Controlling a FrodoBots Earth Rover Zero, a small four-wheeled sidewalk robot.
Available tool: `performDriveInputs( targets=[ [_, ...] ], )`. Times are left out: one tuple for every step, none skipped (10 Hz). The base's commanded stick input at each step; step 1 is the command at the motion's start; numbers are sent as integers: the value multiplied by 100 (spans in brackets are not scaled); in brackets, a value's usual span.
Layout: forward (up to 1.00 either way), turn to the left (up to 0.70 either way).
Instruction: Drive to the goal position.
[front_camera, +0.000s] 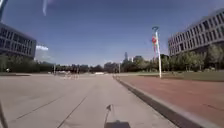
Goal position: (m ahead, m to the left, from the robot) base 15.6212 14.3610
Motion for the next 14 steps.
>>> performDriveInputs(
  targets=[
    [70, 0],
    [70, 0],
    [70, 0],
    [70, 0],
    [70, 0],
    [70, 0],
    [70, 0],
    [70, 0],
    [70, 0],
    [70, 0],
    [70, 0],
    [70, 3],
    [70, 7],
    [70, 11]
  ],
)
